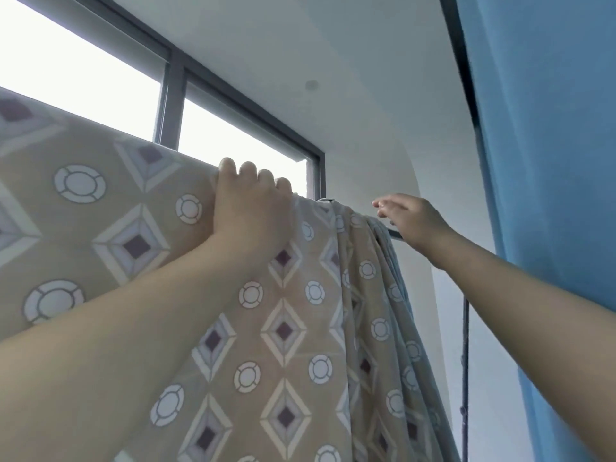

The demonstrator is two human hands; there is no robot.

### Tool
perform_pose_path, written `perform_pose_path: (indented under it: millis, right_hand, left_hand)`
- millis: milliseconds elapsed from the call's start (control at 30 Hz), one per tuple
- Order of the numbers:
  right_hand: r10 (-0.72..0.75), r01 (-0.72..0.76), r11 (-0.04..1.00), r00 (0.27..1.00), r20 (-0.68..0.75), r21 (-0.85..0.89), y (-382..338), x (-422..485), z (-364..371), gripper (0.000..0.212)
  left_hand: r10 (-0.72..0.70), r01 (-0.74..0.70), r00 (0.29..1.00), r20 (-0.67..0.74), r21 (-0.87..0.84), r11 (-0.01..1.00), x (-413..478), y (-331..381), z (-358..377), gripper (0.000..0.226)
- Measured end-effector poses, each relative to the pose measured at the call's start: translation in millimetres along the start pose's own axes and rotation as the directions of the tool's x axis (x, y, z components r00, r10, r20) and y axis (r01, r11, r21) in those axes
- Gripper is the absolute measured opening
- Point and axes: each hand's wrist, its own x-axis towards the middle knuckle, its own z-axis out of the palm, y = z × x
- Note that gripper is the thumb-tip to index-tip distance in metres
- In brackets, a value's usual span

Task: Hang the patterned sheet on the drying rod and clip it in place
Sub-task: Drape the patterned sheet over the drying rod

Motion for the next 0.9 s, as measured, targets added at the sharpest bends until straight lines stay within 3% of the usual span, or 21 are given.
perform_pose_path:
  millis: [200,367,567,767,900]
  right_hand:
    - [0.106,-0.114,0.953,0.993,-0.043,-0.281,32.3,-15.1,-58.0,0.021]
    - [0.184,-0.218,0.942,0.971,-0.152,-0.255,56.5,-16.5,-84.3,0.015]
    - [0.107,-0.118,0.97,0.992,-0.061,-0.214,63.1,13.5,-58.6,0.014]
    - [-0.003,0.023,0.981,0.995,0.105,-0.191,80.4,52.0,-43.3,0.021]
    - [-0.026,0.048,0.981,0.992,0.123,-0.185,95.5,65.8,-57.0,0.022]
  left_hand:
    - [0.025,-0.012,0.992,0.128,-0.1,0.995,20.1,33.1,2.7,0.034]
    - [0.026,-0.011,0.995,0.101,-0.146,0.989,32.4,51.4,6.1,0.025]
    - [-0.021,0.046,0.989,0.144,-0.173,0.984,57.1,77.5,13.8,0.022]
    - [-0.068,0.096,0.944,0.322,-0.073,0.993,76.8,104.6,21.1,0.019]
    - [-0.105,0.135,0.926,0.362,-0.059,0.989,83.9,121.5,20.1,0.03]
